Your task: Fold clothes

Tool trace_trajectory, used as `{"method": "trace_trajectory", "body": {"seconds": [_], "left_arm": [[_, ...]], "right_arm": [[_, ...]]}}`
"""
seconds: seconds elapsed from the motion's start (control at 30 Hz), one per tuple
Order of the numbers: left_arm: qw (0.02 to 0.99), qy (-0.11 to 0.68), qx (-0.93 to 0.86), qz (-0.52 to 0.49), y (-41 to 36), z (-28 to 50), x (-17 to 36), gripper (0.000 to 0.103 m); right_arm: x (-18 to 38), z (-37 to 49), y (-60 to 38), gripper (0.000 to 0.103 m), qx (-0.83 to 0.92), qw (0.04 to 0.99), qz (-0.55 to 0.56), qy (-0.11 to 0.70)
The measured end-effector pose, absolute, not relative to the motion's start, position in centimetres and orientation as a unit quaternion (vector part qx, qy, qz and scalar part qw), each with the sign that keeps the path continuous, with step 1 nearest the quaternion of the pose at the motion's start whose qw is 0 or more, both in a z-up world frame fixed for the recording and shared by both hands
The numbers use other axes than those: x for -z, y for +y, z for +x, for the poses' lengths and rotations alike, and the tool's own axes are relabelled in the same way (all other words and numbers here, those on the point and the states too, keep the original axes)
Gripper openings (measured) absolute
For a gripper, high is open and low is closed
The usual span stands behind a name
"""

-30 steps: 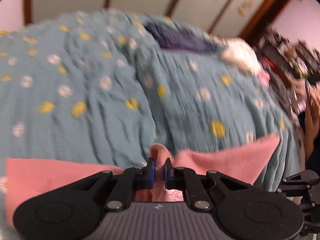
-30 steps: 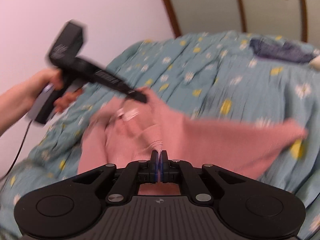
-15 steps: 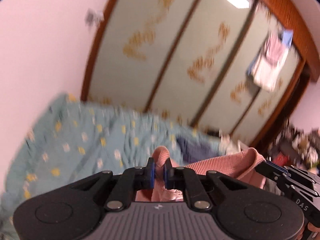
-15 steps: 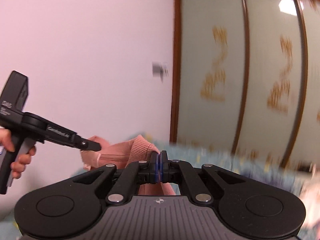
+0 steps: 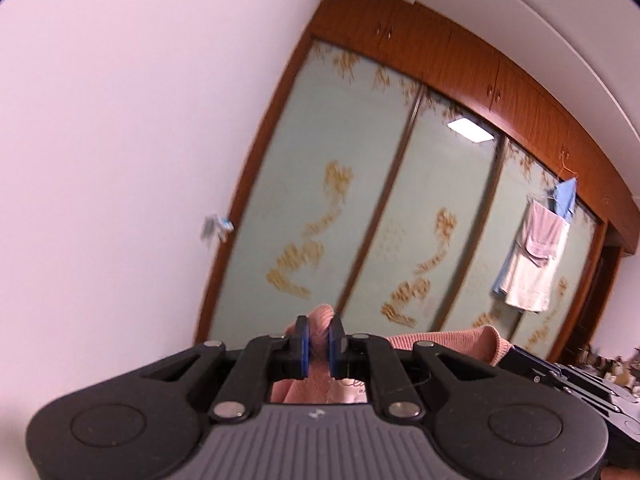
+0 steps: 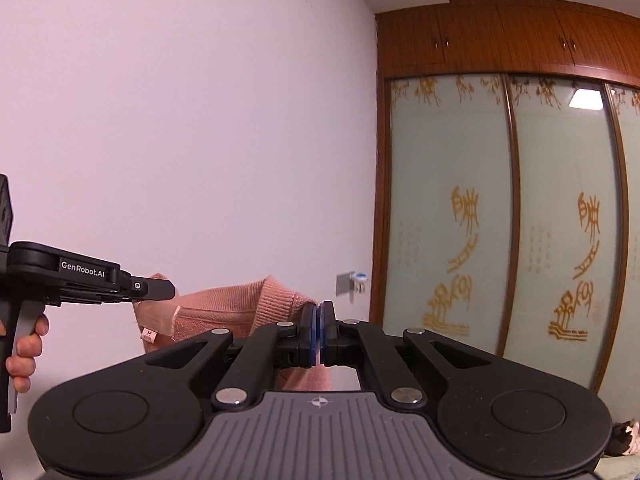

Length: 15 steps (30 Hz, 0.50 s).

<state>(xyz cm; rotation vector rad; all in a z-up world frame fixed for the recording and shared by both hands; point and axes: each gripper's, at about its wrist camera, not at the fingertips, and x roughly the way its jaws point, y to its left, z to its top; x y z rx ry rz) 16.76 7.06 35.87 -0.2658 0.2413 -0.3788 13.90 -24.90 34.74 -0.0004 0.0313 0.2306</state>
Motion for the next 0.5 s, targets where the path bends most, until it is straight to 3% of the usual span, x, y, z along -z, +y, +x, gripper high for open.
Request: {"method": "trace_trajectory", "body": {"seconds": [0.17,0.3,0.47,0.5], "left_arm": [[0.973,0.139,0.171,-0.067,5.5,16.3,-33.9,0.009],[0.956,0.234,0.174,-0.031,3.6,20.6,-24.2,0.009],[0.889,0.388,0.231,-0.072,2.9,26.4,-5.1,0.016],[0.884,0.397,0.234,-0.074,3.0,26.8,-4.0,0.016]], "right_arm": [[-33.0,14.5,-24.4,0.001,-0.122,0.991,-0.002,0.046],[-25.1,17.9,-24.8,0.001,-0.119,0.983,0.002,0.14],[-10.6,23.0,-25.9,0.001,-0.118,0.955,-0.009,0.271],[-7.4,24.1,-26.2,0.001,-0.117,0.947,-0.014,0.299]]}}
